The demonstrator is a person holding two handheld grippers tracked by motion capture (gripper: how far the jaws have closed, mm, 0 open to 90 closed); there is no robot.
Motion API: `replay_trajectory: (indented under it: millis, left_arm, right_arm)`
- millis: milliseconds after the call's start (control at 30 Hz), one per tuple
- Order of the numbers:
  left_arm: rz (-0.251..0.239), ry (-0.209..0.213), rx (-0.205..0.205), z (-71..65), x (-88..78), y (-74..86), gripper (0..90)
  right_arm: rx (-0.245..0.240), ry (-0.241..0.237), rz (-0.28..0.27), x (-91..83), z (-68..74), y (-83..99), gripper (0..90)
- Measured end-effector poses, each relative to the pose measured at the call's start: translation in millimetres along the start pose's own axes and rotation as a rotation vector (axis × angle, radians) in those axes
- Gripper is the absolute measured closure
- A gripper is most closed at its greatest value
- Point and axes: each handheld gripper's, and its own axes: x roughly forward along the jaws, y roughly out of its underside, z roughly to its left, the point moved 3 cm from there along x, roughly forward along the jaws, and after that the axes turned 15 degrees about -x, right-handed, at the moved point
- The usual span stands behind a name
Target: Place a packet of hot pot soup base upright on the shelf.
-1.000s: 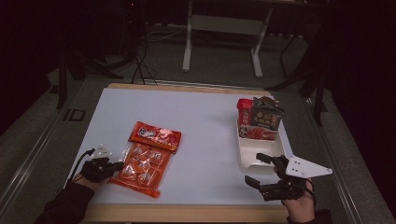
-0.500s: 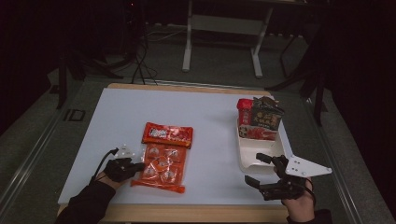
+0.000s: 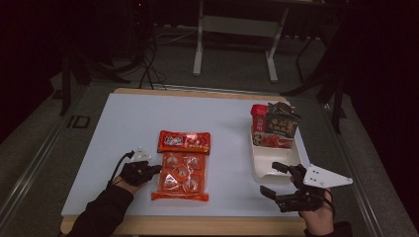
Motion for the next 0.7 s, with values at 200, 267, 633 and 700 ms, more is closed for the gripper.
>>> replay_trajectory:
  millis: [200,267,633,700]
  left_arm:
    - [0.016,-0.014,-0.004,4.4,13.3,-5.7,90.0]
    - [0.018,-0.005,0.001,1.2,16.2,-6.9,90.0]
    - [0.040,0.006,0.045,-23.6,27.0,-10.3,90.0]
    - [0.048,0.015,0.050,-29.2,30.1,-11.4,90.0]
  right_arm:
    - [0.006,0.003,-0.001,-0.2,-1.6,1.6,14.3]
    - [0.007,0.004,0.000,-0.2,-1.9,1.9,14.3]
    - [0.003,0.005,0.000,-0.2,-1.8,1.2,14.3]
    - [0.004,0.006,-0.002,-0.4,-1.7,1.2,14.3]
